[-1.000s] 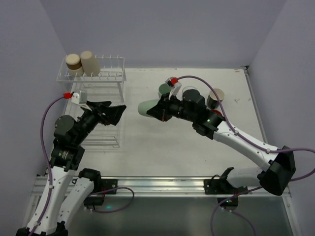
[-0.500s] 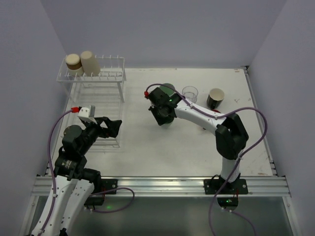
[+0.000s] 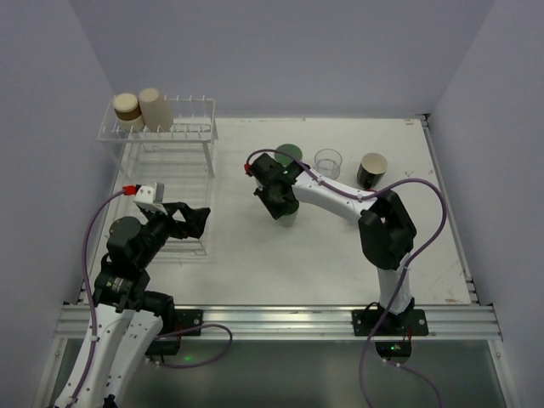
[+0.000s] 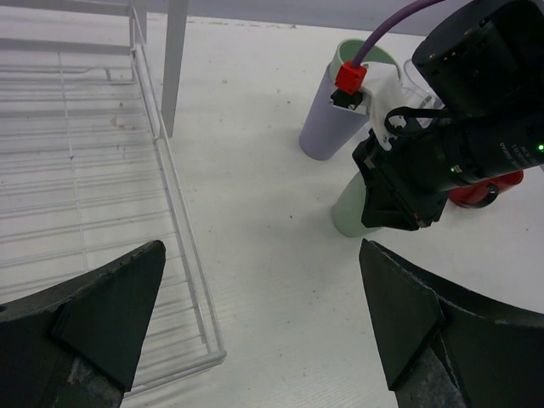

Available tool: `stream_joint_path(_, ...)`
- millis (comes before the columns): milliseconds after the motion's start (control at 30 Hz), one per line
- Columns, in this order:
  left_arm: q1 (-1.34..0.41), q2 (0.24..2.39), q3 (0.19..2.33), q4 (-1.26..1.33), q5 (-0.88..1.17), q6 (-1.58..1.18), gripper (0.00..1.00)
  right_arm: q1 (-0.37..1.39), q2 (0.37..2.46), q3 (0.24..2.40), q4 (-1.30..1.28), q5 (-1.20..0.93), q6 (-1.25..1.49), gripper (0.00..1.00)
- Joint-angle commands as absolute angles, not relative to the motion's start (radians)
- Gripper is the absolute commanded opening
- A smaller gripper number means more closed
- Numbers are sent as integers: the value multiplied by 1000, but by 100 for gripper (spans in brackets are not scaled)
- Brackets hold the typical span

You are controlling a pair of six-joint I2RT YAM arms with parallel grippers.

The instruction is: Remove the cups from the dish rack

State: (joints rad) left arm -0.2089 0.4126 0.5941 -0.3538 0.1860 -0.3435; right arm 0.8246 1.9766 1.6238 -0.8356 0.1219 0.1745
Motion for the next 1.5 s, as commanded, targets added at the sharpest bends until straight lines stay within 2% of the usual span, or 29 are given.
stream_joint_path(0, -196, 422, 597, -348, 192, -316, 100, 828, 1948, 1649, -836, 83, 132, 25)
stream_joint_path(200, -193, 445, 617, -345, 140, -324, 100, 828, 1870, 1654, -828, 100, 133, 45)
stream_joint_path(267, -193, 469, 649, -331, 120, -347, 100, 828, 1823, 1655, -807, 107, 138, 58)
stream_joint_path(367, -193, 556, 777, -336, 86, -357, 100, 828, 1702, 1629, -744, 88, 152, 73)
stream_joint_path(467, -193, 703, 970, -383, 14, -356, 100, 828, 1548, 1510, -604, 58, 178, 82)
stream_joint_path(600, -193, 880, 1229, -391, -90, -347, 100, 828, 1344, 1271, -372, 8, 257, 83)
stream_joint_path(633, -193, 926, 1285, -429, -171, -315, 100, 828, 1280, 1187, -330, 6, 270, 83)
stream_joint_path(800, -154, 1264, 1645, -566, -239, -256, 100, 828, 1163, 1002, -173, -38, 334, 82)
stream_joint_path(1067, -57, 1479, 1773, -518, -290, -271, 99, 828, 1095, 870, -112, -40, 339, 81)
stream_joint_path(1467, -26, 1594, 1761, -390, -305, -241, 91, 828, 1109, 847, -81, -61, 351, 80)
